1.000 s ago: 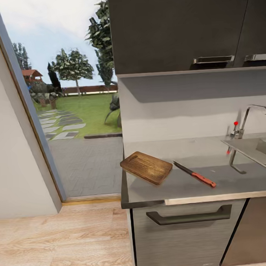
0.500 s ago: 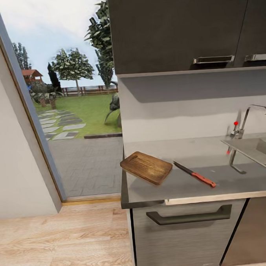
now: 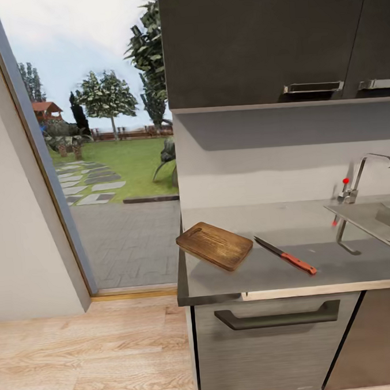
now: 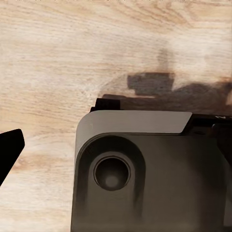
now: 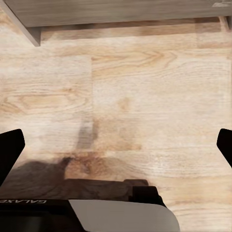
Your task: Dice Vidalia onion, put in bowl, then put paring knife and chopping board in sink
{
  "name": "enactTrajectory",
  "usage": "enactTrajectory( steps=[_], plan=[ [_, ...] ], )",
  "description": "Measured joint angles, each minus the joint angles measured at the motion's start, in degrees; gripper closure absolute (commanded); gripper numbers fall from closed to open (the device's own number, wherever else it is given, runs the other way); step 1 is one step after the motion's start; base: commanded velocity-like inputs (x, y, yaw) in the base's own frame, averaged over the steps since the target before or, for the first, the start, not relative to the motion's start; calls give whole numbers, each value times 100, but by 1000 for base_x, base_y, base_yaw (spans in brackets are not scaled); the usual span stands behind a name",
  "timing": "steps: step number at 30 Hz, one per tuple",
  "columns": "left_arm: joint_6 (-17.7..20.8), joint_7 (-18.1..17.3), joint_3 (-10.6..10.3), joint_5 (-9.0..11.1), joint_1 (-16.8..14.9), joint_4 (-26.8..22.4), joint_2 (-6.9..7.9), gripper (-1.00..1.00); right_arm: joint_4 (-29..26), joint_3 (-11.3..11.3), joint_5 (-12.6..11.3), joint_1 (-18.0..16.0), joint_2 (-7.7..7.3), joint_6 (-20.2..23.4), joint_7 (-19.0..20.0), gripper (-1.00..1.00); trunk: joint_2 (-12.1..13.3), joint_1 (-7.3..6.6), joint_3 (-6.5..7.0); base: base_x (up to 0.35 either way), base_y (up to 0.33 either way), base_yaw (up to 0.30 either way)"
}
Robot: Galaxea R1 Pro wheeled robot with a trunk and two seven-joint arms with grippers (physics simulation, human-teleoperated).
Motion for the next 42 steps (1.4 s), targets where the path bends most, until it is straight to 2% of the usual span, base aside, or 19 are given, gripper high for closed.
enactTrajectory(
  steps=[42],
  plan=[
    [7,0,0,7,0,1,-8,-100,60,-7,-14,0,8,0,0,-100,1684,-922,754,0,0,0]
  ],
)
